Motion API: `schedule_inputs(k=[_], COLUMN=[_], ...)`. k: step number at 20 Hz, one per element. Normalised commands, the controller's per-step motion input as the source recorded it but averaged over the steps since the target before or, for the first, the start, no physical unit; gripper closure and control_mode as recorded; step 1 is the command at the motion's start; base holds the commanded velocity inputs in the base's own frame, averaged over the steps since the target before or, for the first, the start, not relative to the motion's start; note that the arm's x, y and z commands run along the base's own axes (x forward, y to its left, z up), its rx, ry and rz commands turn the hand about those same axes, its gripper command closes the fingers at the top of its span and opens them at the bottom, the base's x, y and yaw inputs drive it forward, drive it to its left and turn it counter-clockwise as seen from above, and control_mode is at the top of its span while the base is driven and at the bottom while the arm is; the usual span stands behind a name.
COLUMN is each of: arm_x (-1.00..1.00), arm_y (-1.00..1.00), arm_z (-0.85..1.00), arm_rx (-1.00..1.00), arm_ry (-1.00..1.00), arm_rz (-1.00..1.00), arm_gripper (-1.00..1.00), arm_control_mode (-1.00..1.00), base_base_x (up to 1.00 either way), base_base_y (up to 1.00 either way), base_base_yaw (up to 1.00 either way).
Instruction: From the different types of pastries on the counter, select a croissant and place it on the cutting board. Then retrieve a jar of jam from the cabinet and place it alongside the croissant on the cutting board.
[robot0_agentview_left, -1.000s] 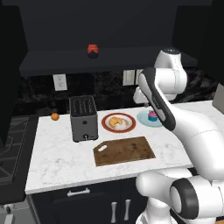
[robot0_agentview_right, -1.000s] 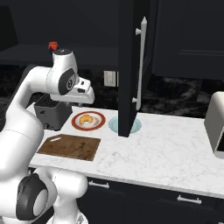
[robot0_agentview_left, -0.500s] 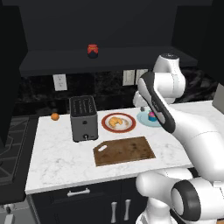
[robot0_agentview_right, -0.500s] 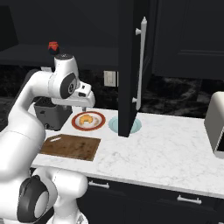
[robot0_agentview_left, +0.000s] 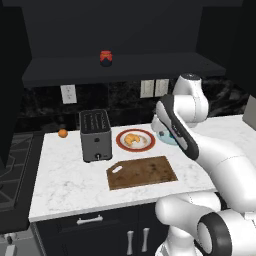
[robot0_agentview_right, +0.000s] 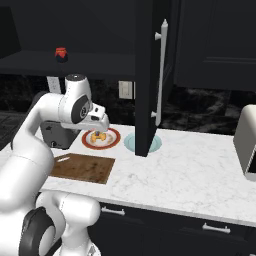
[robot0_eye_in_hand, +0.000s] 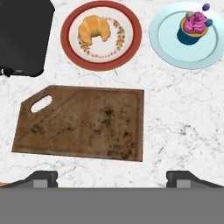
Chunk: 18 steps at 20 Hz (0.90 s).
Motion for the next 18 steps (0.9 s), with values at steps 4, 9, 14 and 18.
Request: schedule_inputs(k=[4, 9, 14, 18], arm_x=[0.0, 0.01, 0.04, 0.24], arm_y=[0.0, 0.0, 0.0, 0.0], arm_z=[-0.35, -0.34, -0.36, -0.27], arm_rx=[0.0, 0.0, 0.0, 0.09], arm_ry=[0.0, 0.0, 0.01, -0.05], arm_rz=[0.0, 0.0, -0.01, 0.0], arm_gripper=[-1.0, -1.0, -1.0, -1.0], arm_control_mode=[-1.0, -1.0, -1.0, -1.0], base_base_x=[0.0, 0.0, 0.0, 0.0], base_base_y=[0.0, 0.0, 0.0, 0.0], base_base_yaw=[0.0, 0.0, 0.0, 0.0])
